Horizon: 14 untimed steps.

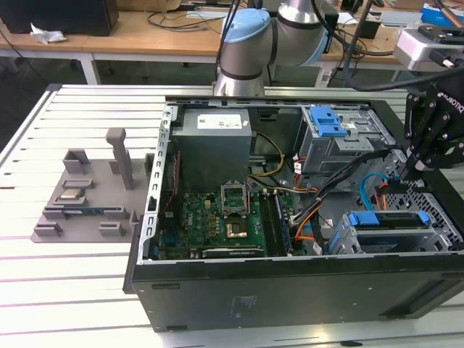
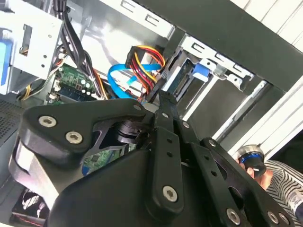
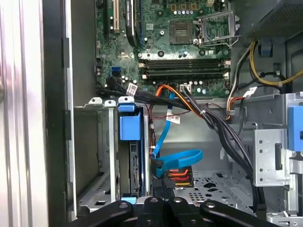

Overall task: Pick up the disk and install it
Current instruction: 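Insert the first disk wire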

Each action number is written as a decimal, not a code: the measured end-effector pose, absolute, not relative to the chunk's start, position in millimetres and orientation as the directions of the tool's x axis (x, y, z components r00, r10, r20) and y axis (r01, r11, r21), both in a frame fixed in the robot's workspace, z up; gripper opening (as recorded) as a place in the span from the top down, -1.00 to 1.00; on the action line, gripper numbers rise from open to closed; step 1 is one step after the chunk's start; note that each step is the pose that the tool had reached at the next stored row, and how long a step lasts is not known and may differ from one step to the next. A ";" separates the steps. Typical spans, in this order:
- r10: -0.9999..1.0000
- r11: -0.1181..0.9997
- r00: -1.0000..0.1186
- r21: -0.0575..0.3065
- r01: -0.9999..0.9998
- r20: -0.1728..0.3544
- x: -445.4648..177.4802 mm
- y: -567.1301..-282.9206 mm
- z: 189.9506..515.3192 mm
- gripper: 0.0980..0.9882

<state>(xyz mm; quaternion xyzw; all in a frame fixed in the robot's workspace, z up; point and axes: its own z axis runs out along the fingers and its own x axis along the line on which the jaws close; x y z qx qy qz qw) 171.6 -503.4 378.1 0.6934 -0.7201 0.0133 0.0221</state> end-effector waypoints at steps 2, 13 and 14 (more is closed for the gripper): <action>-0.998 0.038 -0.037 0.012 -0.999 0.051 173.8 -501.8 374.6 0.98; -0.998 0.038 -0.037 0.012 -0.999 0.052 176.8 -499.3 371.9 0.84; -0.998 0.038 -0.037 0.012 -0.999 0.052 176.8 -499.3 371.9 0.84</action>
